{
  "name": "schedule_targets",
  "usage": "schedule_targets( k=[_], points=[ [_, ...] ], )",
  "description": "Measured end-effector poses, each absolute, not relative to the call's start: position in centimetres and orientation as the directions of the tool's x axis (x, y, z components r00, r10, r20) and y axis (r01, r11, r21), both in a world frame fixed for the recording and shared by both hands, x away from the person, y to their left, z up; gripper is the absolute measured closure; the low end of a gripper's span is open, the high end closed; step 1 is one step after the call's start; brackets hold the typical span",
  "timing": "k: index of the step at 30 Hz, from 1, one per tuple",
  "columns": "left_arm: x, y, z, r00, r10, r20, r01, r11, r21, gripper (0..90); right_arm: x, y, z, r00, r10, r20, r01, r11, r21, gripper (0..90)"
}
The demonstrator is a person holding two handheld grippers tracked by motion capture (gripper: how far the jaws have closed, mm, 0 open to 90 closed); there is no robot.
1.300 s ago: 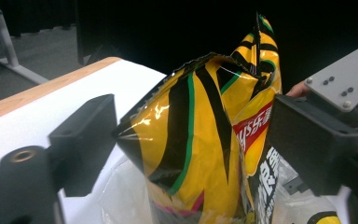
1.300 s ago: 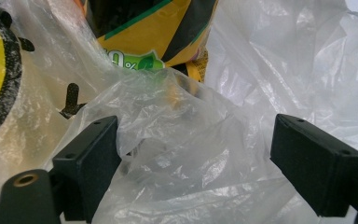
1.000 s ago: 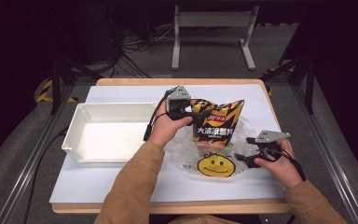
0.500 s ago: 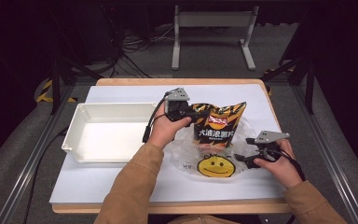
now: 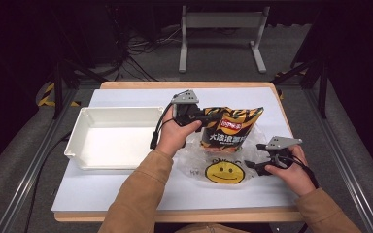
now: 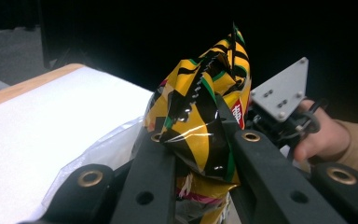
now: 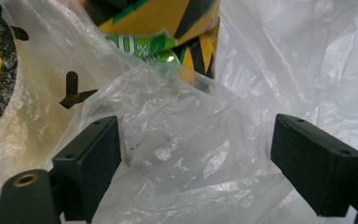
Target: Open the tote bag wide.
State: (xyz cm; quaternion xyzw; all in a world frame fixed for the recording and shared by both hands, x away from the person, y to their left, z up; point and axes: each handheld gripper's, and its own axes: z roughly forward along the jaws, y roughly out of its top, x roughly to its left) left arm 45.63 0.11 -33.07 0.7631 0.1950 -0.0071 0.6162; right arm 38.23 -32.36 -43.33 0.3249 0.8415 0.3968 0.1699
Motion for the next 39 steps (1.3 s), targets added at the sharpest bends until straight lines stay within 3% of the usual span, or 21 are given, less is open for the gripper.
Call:
schedule_targets(
  k=[27, 39],
  points=[
    [44.1, 0.3, -27.7, 0.940, 0.257, -0.225, 0.257, -0.101, 0.961, 83.7, 38.1, -32.4, -43.3, -0.734, 0.679, -0.029, 0.409, 0.475, 0.779, 16.6],
    [43.7, 2.1, -25.3, 0.937, 0.290, -0.196, 0.229, -0.082, 0.970, 83.7, 38.1, -32.6, -43.0, -0.730, 0.683, -0.027, 0.408, 0.467, 0.785, 16.6]
  ],
)
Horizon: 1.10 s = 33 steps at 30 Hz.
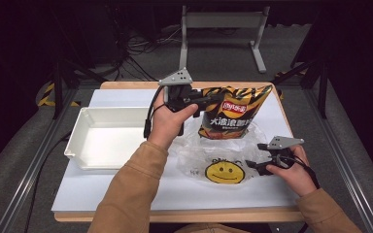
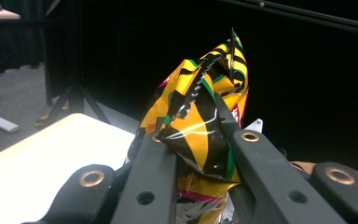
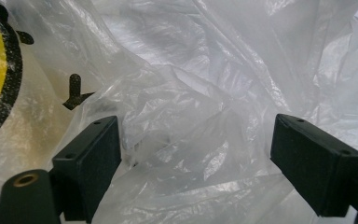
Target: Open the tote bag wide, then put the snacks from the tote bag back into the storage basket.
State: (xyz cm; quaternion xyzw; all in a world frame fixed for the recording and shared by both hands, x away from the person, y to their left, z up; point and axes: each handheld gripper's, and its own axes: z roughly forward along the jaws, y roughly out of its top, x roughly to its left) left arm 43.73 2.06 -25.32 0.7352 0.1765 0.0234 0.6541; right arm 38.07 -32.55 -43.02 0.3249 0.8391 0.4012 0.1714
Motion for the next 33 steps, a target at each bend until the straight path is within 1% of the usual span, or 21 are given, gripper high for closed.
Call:
schedule_targets(
  k=[17, 33],
  points=[
    [43.3, 6.3, -22.9, 0.927, 0.334, -0.172, 0.200, -0.051, 0.979, 83.7, 38.0, -32.5, -42.9, -0.731, 0.682, -0.024, 0.408, 0.466, 0.785, 16.6],
    [43.2, 12.7, -22.3, 0.881, 0.449, -0.148, 0.196, -0.062, 0.979, 83.6, 38.1, -32.5, -43.0, -0.730, 0.683, -0.021, 0.413, 0.466, 0.783, 16.6]
  ],
)
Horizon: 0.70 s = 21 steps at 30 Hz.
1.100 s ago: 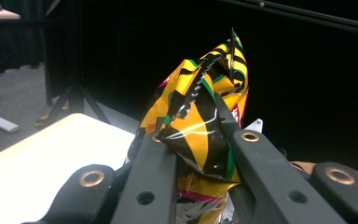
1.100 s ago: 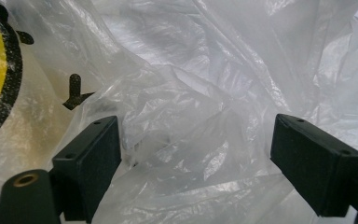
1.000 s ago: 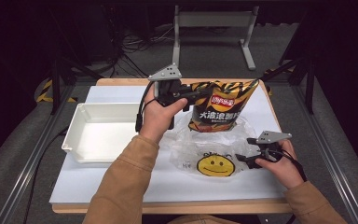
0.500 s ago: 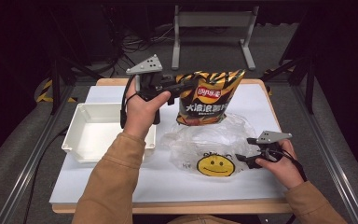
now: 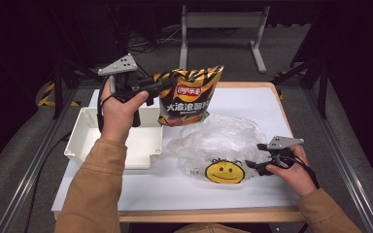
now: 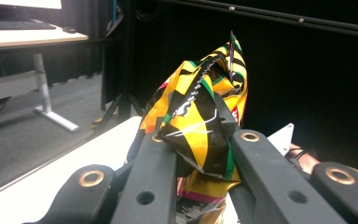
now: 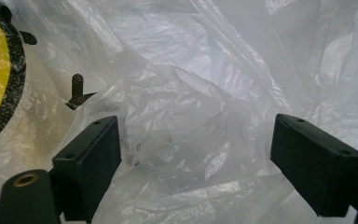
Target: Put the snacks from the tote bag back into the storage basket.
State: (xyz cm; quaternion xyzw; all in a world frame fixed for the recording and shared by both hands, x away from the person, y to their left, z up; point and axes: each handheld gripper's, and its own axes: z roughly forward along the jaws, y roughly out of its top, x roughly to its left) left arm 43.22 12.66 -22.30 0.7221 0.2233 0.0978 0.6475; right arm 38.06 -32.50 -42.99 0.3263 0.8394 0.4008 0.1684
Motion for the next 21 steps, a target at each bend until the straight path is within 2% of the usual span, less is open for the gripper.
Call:
schedule_targets(
  k=[21],
  points=[
    [42.8, 19.8, -22.3, 0.820, 0.552, -0.153, 0.199, -0.025, 0.980, 83.6, 37.9, -32.8, -42.6, -0.724, 0.689, -0.025, 0.405, 0.455, 0.793, 16.6]
  ],
)
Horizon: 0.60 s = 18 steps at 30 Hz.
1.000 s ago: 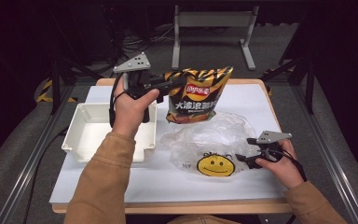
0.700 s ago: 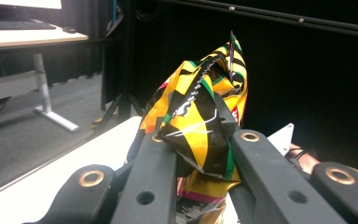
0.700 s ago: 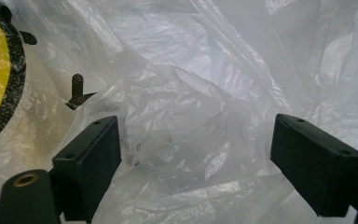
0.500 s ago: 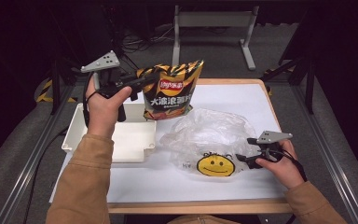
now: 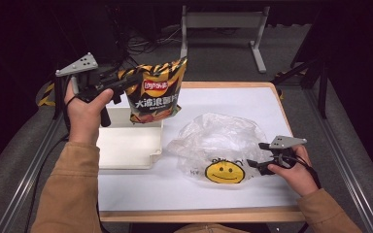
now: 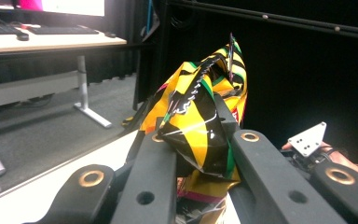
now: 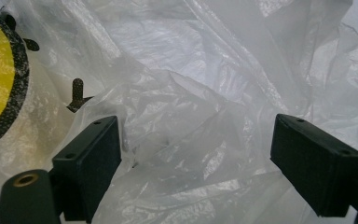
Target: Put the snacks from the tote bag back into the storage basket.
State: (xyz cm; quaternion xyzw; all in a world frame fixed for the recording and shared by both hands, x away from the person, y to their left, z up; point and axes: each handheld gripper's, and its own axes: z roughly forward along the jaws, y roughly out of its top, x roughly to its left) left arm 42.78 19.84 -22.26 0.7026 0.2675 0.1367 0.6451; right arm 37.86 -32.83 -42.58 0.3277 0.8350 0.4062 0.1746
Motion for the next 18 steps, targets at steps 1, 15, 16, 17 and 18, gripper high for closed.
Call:
schedule_targets(
  k=[1, 15, 16, 17, 18],
  points=[
    [42.7, 20.2, -22.3, 0.816, 0.557, -0.156, 0.199, -0.017, 0.980, 83.7, 37.9, -32.8, -42.6, -0.725, 0.689, -0.026, 0.405, 0.456, 0.793, 16.6],
    [43.3, 23.9, -23.2, 0.782, 0.601, -0.168, 0.212, -0.004, 0.977, 83.6, 37.6, -33.1, -42.3, -0.718, 0.695, -0.027, 0.403, 0.448, 0.798, 16.6],
    [43.4, 24.1, -23.3, 0.781, 0.602, -0.167, 0.213, -0.005, 0.977, 83.6, 37.6, -33.1, -42.3, -0.716, 0.697, -0.028, 0.404, 0.447, 0.798, 16.5],
    [43.5, 24.2, -23.4, 0.777, 0.606, -0.172, 0.219, -0.004, 0.976, 83.6, 37.6, -33.2, -42.2, -0.715, 0.699, -0.030, 0.403, 0.446, 0.799, 16.6],
    [43.6, 24.3, -23.6, 0.776, 0.608, -0.168, 0.218, -0.008, 0.976, 83.6, 37.5, -33.2, -42.2, -0.713, 0.700, -0.032, 0.402, 0.446, 0.799, 16.6]
  ],
)
